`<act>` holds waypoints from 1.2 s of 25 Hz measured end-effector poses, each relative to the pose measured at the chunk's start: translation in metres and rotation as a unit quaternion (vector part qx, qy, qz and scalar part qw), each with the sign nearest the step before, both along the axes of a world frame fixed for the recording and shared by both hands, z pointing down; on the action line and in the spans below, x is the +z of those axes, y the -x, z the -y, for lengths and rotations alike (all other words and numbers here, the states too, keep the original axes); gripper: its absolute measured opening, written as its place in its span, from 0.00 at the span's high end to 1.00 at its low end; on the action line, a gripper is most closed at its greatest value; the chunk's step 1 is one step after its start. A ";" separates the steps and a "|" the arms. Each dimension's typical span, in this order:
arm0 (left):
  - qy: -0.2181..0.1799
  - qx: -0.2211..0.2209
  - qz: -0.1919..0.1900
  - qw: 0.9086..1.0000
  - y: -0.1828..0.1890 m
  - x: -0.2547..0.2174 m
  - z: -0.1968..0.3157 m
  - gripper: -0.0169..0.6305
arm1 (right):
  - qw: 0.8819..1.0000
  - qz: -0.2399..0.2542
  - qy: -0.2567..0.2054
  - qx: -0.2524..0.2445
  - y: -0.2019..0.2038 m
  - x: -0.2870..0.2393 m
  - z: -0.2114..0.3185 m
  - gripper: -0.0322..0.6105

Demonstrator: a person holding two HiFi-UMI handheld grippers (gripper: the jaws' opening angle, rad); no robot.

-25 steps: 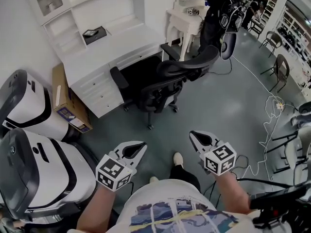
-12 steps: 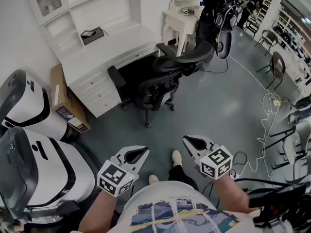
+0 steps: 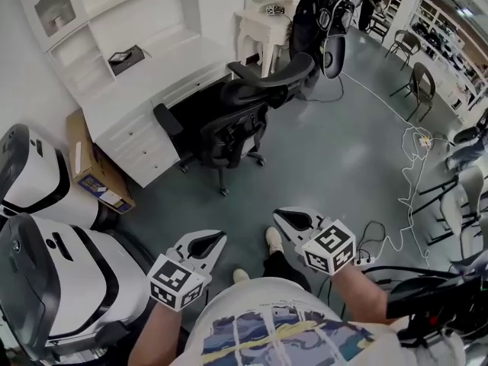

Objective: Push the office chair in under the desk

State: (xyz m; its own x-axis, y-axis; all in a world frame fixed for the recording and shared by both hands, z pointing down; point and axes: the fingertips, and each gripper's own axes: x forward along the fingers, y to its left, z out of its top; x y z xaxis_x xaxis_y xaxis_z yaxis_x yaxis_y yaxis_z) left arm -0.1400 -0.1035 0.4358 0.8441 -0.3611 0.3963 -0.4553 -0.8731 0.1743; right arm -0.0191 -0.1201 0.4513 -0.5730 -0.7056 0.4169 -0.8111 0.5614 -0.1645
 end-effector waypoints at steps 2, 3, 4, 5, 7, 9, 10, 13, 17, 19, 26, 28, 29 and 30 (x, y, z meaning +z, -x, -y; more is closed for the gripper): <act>-0.002 0.002 0.003 1.000 -0.001 0.001 -0.003 0.95 | 1.000 -0.003 -0.002 -0.004 0.002 0.000 0.000 0.91; -0.003 0.003 0.005 1.000 -0.001 0.001 -0.004 0.95 | 1.000 -0.005 -0.002 -0.006 0.002 0.000 -0.001 0.91; -0.004 0.003 0.007 1.000 -0.001 0.000 -0.006 0.95 | 1.000 -0.006 -0.003 -0.007 0.003 -0.001 -0.002 0.91; -0.004 0.003 0.007 1.000 0.000 -0.001 -0.007 0.95 | 1.000 -0.006 -0.002 -0.009 0.004 -0.002 -0.002 0.91; -0.001 0.005 0.006 1.000 0.003 -0.002 -0.010 0.95 | 1.000 -0.008 -0.001 -0.010 0.007 -0.003 -0.004 0.91; 0.003 0.006 0.006 1.000 0.005 0.000 -0.011 0.95 | 1.000 -0.011 0.000 -0.011 0.010 -0.001 -0.005 0.91; 0.004 0.007 0.007 1.000 0.006 0.002 -0.011 0.95 | 1.000 -0.013 0.001 -0.012 0.011 0.001 -0.005 0.91; 0.006 0.007 0.008 1.000 0.009 0.006 -0.011 0.95 | 1.000 -0.016 0.005 -0.017 0.015 0.005 -0.006 0.91; 0.004 0.007 0.008 1.000 0.010 0.005 -0.008 0.95 | 1.000 -0.018 0.005 -0.022 0.021 0.004 -0.006 0.91; 0.004 0.008 0.008 1.000 0.011 0.006 -0.007 0.95 | 0.999 -0.019 0.005 -0.025 0.024 0.004 -0.006 0.91; 0.011 0.011 0.011 1.000 0.013 0.014 -0.008 0.95 | 0.999 -0.022 0.007 -0.027 0.027 0.007 -0.005 0.91; 0.013 0.011 0.012 1.000 0.014 0.016 -0.007 0.95 | 0.999 -0.022 0.008 -0.028 0.028 0.008 -0.004 0.91; 0.014 0.011 0.012 1.000 0.014 0.017 -0.006 0.95 | 0.999 -0.023 0.009 -0.028 0.029 0.009 -0.003 0.91; 0.015 0.011 0.012 1.000 0.015 0.018 -0.005 0.95 | 0.999 -0.024 0.009 -0.028 0.029 0.009 -0.002 0.91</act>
State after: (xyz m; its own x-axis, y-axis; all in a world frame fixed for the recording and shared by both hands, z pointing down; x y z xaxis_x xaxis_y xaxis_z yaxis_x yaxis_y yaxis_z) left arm -0.1548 -0.0982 0.4534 0.8419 -0.3304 0.4266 -0.4404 -0.8776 0.1895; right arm -0.0486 -0.1181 0.4606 -0.5913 -0.6645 0.4570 -0.7850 0.6040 -0.1375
